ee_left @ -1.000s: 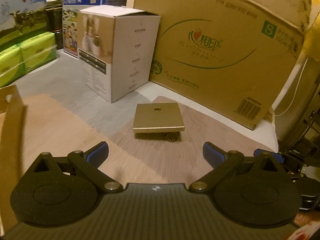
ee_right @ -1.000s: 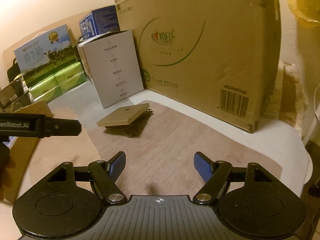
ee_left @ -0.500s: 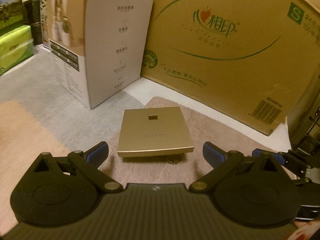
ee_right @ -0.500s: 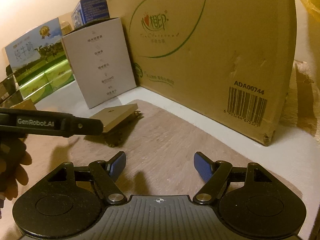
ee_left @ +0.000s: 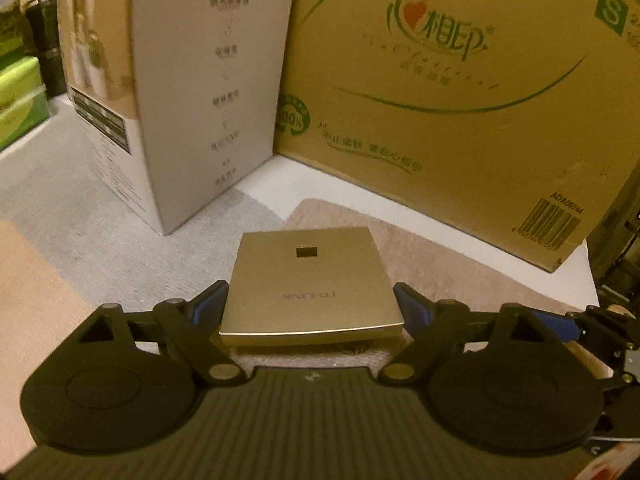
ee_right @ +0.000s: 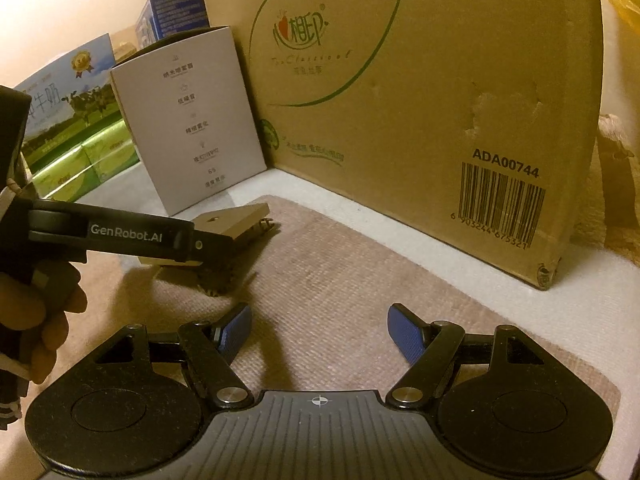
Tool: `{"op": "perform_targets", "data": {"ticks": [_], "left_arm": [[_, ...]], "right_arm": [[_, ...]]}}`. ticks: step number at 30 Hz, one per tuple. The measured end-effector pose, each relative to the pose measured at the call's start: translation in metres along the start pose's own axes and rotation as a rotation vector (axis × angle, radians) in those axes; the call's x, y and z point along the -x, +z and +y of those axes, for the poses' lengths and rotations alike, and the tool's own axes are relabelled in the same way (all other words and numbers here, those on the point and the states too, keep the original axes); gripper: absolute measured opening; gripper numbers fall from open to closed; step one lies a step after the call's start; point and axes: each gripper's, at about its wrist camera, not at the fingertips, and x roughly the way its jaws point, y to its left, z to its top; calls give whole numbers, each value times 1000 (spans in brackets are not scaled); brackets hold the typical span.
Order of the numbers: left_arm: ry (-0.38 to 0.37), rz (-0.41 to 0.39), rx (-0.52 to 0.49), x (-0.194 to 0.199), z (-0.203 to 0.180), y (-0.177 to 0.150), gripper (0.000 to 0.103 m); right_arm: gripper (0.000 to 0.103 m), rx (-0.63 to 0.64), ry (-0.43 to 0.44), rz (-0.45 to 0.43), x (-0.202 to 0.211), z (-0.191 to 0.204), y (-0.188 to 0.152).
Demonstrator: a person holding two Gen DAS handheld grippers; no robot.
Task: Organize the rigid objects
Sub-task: 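Grasp the gold TP-LINK device with the left tool while the right tool approaches the leopard-print claw clip, then grasp the leopard-print claw clip with the right tool while the left tool lifts the device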
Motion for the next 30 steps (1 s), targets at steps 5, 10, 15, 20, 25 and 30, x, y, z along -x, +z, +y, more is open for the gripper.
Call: {"op": "perform_targets", "data": {"ticks": [5,10,15,20,25,30], "left_arm": [[40,-49,-2,32,13,-2,85],[117,-66,32,59,38,-10,85],[139,-41,66,70,48,-25,85],[140,-17,59,69,44,-37,85],[130,-7,56,64,42,-44,90],[137,1,57,56,43,-46,93]], "right_arm": [[75,2,31,-4,-3,10,3],[75,54,85,-3,-11,33,8],[75,139,106,4,-31,55,12],[67,209,107,7,-56,68,18],[49,259,105,-3,-70,76,22],[32,262,97,-1,-68,73,22]]}}
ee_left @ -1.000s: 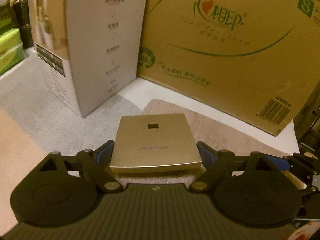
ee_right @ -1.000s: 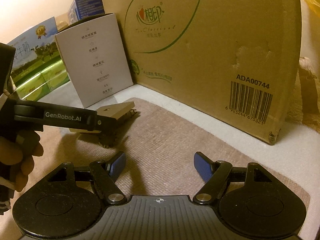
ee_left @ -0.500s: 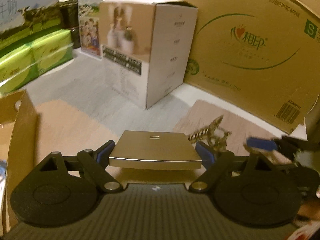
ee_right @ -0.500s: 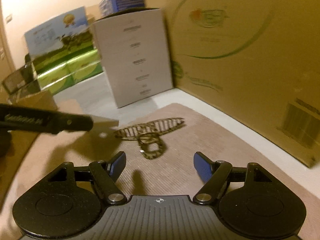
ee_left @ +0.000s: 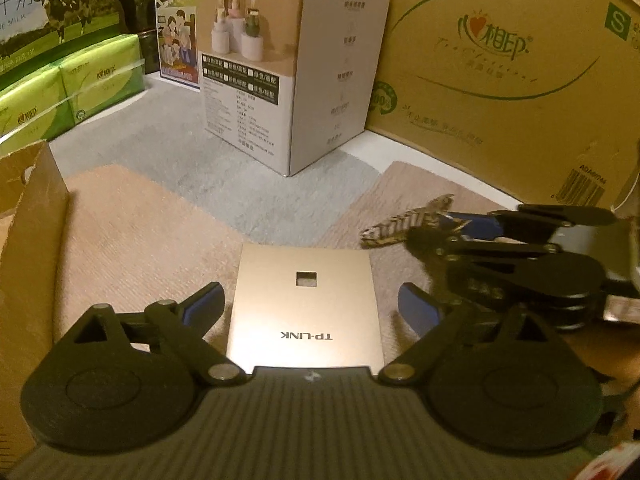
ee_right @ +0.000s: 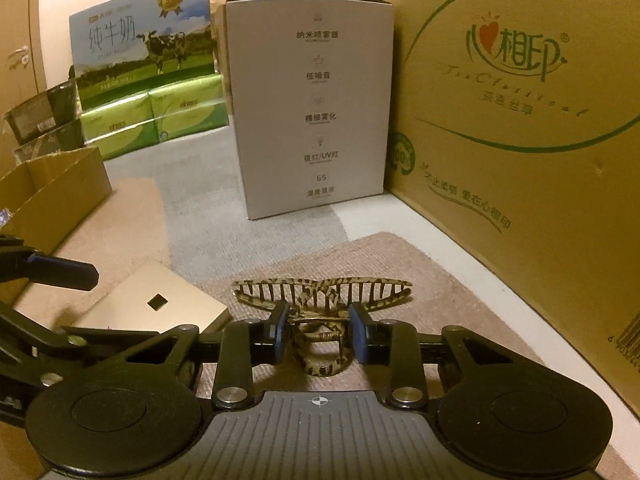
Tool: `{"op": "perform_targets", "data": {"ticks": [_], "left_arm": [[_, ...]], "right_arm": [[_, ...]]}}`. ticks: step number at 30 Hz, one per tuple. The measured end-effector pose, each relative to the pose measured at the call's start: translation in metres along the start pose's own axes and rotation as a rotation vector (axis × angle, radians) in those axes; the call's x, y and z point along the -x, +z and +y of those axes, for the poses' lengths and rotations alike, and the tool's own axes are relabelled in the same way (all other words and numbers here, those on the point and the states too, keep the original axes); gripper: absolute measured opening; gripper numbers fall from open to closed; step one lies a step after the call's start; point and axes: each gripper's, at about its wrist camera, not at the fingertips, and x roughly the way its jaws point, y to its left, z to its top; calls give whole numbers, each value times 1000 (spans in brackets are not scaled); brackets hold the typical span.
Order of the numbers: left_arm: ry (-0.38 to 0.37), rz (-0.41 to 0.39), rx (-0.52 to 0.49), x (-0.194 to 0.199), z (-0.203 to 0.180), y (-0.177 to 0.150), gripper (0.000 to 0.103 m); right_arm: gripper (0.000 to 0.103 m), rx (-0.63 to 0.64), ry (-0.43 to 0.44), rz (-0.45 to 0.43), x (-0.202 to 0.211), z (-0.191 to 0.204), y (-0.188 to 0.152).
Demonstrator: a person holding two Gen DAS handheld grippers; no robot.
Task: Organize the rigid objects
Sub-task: 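Grasp the leopard-print claw clip with the right tool while the left tool lifts the device, then carry the TP-LINK device with the left tool while the right tool carries the claw clip to the tray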
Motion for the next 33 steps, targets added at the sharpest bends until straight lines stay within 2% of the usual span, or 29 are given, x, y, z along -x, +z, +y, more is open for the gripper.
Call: {"op": "perform_targets", "data": {"ticks": [9,13,17,23,33], "left_arm": [[31,20,-16,-17,-2,-6,92],[54,13,-44,-20,-5,-6,84],[56,19,-60,-14,-9,-8,84],[38,26,-61,10,-15,-22,84],[15,31,-35,82,-21,-64,84]], "right_arm": [[32,-77,-53,-7,39,-11,-20],[32,-98,-70,-7,51,-13,-28],[32,-119,-77,-7,59,-15,-32],[32,-136,-79,1,79,-10,-38],[31,-163,-89,35,132,23,-64]]}}
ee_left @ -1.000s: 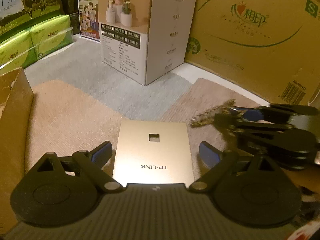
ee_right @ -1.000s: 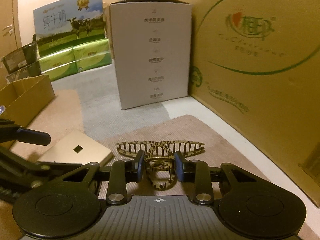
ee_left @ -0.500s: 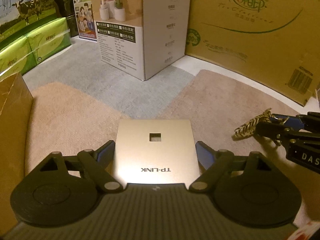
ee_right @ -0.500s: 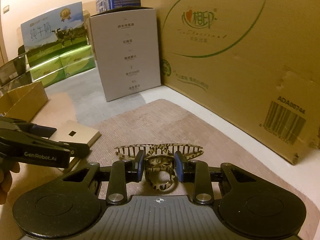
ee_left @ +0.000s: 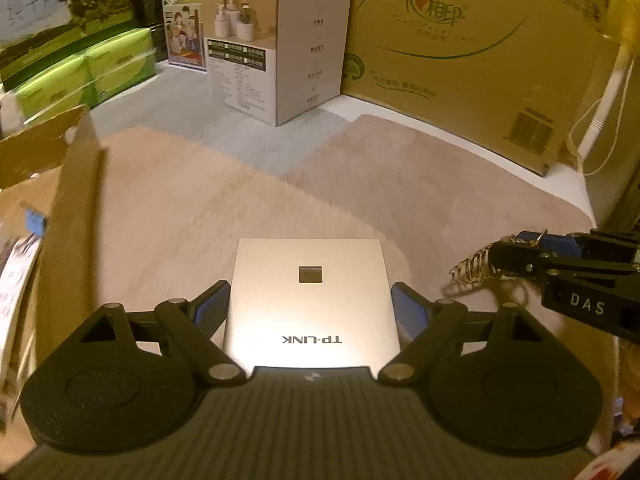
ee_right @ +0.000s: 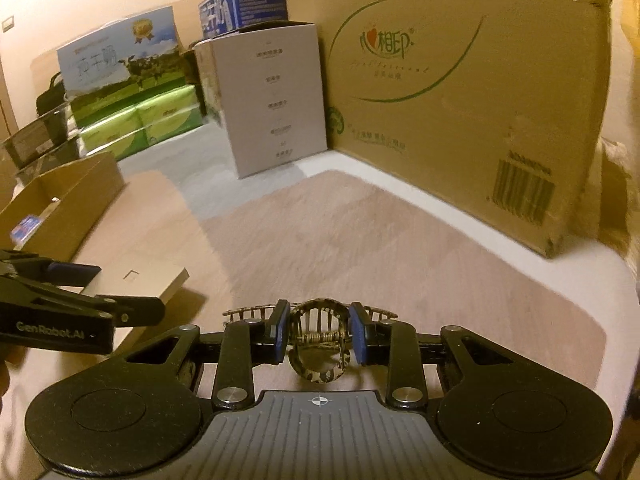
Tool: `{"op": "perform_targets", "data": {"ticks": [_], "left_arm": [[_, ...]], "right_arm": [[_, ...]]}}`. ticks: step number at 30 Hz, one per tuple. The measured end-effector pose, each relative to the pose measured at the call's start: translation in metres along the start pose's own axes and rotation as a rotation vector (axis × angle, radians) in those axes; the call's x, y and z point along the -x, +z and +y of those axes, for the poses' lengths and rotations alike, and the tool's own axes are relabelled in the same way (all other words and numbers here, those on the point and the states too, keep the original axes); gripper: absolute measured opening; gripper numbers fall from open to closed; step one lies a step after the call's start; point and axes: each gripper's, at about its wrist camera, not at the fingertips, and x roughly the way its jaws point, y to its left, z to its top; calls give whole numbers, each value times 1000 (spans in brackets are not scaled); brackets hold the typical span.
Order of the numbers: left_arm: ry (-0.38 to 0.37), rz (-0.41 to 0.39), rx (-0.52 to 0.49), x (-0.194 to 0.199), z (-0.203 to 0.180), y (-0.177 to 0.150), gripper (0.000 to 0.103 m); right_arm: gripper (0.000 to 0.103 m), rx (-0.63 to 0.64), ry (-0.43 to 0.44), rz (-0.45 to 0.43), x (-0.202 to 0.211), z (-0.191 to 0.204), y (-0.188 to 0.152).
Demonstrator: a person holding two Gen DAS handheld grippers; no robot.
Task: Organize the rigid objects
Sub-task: 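Carry the TP-LINK device with the left tool while the right tool carries the claw clip to the tray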
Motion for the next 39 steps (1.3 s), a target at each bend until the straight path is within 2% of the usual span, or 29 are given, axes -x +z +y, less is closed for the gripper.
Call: {"op": "perform_targets", "data": {"ticks": [13,19,29,39], "left_arm": [[-2,-40,28,90,9,-41,84],[18,-65,50,125,23,-56,84],[62,-105,93,173,50,-77,84],[100,-131,140,203,73,-94,84]], "right_arm": [[31,9,-14,-16,81,44,-26],[31,26,16,-30,105,71,-31],[31,81,72,-52,125,117,-30],[31,139,118,-63,135,151,-30]]}}
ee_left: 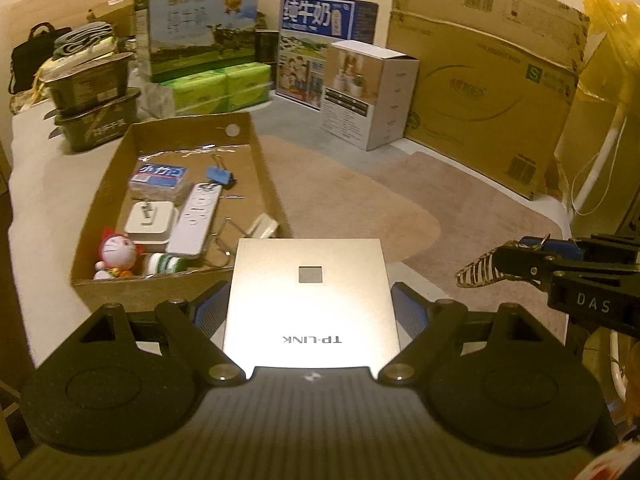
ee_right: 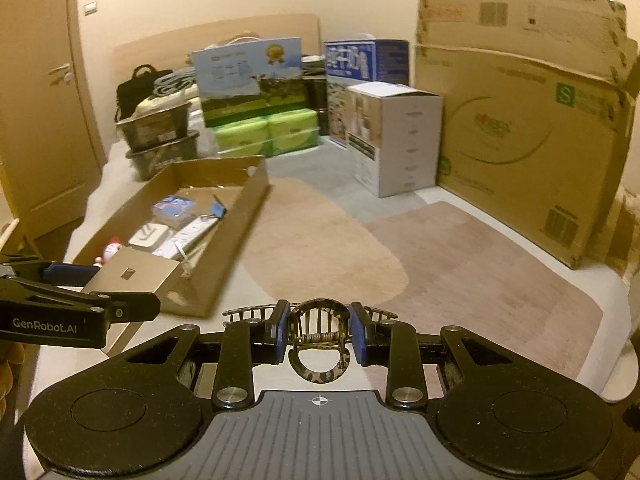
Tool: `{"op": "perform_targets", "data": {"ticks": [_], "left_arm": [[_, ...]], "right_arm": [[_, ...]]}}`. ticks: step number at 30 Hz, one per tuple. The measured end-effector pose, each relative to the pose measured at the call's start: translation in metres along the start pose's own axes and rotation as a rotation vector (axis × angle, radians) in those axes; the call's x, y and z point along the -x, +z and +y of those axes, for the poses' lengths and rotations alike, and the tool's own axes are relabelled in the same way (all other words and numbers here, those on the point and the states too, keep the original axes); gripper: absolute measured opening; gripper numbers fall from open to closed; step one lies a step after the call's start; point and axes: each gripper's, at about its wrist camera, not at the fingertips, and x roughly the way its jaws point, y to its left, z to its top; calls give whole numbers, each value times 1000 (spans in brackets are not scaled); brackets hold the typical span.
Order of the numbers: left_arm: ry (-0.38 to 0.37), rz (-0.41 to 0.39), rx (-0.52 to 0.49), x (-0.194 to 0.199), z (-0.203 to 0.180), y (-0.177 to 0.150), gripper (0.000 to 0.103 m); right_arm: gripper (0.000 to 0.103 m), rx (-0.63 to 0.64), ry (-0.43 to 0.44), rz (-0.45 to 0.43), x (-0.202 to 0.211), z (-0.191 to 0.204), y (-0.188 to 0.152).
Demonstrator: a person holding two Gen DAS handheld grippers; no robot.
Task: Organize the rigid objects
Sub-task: 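Carry the TP-LINK device with the left tool while the right tool carries the claw clip to the tray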
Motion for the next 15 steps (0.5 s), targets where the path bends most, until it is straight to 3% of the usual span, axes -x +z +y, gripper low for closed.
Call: {"op": "perform_targets", "data": {"ticks": [15], "left_arm": [[43,-17,45,22,34,-6,84]], "right_arm": [[31,62,66,11,-8,38,5]]}}
